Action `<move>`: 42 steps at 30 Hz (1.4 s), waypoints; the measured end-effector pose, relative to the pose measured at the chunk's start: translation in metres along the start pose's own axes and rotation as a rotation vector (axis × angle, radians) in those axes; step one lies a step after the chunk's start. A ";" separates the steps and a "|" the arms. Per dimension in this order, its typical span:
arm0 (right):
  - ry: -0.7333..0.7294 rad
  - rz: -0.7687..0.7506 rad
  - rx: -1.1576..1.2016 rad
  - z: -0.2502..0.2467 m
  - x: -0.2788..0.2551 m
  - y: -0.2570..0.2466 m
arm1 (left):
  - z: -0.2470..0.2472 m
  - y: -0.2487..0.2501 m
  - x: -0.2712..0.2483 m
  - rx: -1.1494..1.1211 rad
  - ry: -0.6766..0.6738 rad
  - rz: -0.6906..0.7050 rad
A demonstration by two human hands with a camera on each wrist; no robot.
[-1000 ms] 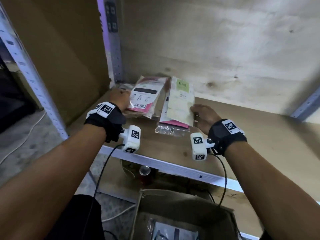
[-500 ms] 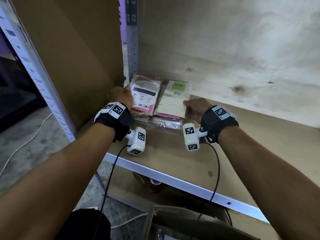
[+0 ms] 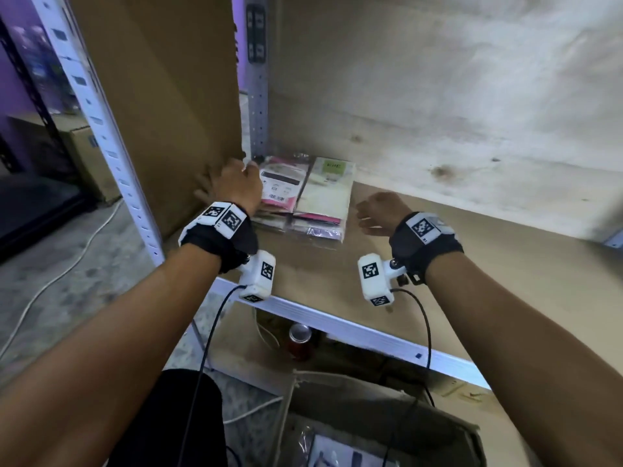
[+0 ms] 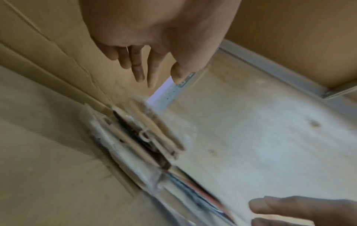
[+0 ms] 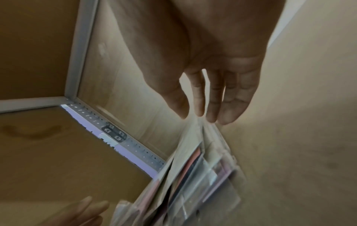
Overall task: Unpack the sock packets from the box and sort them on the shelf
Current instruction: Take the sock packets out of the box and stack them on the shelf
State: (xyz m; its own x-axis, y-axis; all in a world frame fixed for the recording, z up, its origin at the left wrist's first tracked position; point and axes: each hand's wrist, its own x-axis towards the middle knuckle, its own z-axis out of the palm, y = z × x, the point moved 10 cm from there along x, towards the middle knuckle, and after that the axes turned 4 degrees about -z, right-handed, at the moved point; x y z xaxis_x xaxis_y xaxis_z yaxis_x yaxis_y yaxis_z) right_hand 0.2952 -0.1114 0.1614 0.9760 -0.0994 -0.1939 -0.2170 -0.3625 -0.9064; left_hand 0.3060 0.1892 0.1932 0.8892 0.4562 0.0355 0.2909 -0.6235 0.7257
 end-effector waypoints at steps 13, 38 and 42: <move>-0.106 -0.110 0.043 -0.026 -0.192 0.035 | -0.001 0.009 -0.199 -0.344 -0.175 0.249; -0.457 0.283 -0.358 0.056 -0.254 0.315 | 0.206 -0.155 -0.347 0.336 -0.873 0.234; -0.503 0.339 -0.416 0.073 -0.236 0.352 | 0.220 -0.175 -0.343 0.375 -0.882 0.200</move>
State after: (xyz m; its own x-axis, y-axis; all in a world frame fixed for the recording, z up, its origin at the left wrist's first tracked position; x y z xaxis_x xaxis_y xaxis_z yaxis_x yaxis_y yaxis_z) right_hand -0.0103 -0.1482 -0.1392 0.7233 0.1322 -0.6778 -0.4010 -0.7187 -0.5681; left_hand 0.0275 0.0018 -0.0974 0.8350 -0.2233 -0.5030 0.0635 -0.8688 0.4911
